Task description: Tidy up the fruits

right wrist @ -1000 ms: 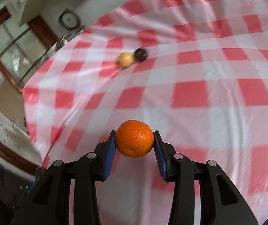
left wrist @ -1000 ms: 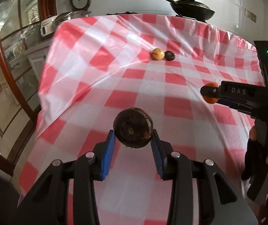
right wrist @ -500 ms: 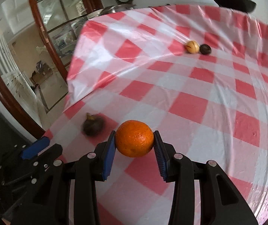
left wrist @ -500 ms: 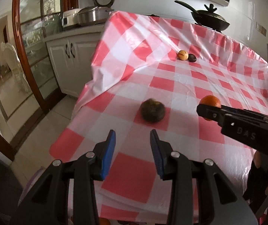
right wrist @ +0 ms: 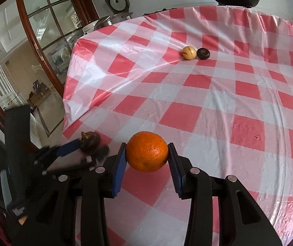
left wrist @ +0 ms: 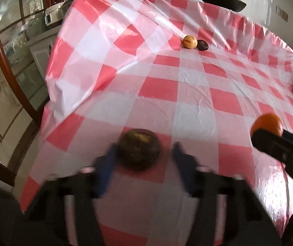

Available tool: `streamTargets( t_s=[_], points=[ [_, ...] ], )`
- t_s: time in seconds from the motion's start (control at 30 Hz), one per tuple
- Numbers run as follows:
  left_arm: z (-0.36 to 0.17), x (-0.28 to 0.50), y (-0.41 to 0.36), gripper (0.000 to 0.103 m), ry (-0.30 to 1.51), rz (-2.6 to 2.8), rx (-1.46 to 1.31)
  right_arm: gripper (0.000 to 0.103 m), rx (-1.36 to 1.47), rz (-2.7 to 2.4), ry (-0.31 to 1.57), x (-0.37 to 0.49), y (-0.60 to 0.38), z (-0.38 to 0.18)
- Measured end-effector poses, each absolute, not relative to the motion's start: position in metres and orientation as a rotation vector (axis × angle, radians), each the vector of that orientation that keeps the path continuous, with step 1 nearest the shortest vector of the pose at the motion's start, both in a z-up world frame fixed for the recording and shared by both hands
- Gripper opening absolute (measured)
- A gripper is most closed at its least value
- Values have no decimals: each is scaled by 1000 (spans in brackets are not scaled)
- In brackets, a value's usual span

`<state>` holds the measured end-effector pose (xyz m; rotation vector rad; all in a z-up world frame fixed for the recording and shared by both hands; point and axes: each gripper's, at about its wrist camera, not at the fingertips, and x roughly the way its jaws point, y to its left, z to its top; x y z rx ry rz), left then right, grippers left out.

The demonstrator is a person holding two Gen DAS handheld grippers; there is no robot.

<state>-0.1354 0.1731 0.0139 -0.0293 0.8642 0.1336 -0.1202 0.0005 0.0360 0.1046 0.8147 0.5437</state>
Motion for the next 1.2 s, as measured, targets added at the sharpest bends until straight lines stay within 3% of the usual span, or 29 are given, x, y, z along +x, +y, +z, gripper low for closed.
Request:
streamTargets(
  t_s=[0.2, 0.6, 0.9, 1.2],
  points=[
    [21, -160, 177, 42, 809, 166, -7, 40, 87, 573, 840, -127, 9, 27],
    [29, -286, 236, 42, 756, 314, -100, 40, -176, 898, 791, -218, 99, 34],
    [-3, -369, 291, 42, 799, 478, -218, 40, -398, 1153, 779, -293, 157, 16],
    [-65, -395, 324, 42, 961, 558, -270, 40, -680, 1231, 884, -339, 210, -54]
  ],
)
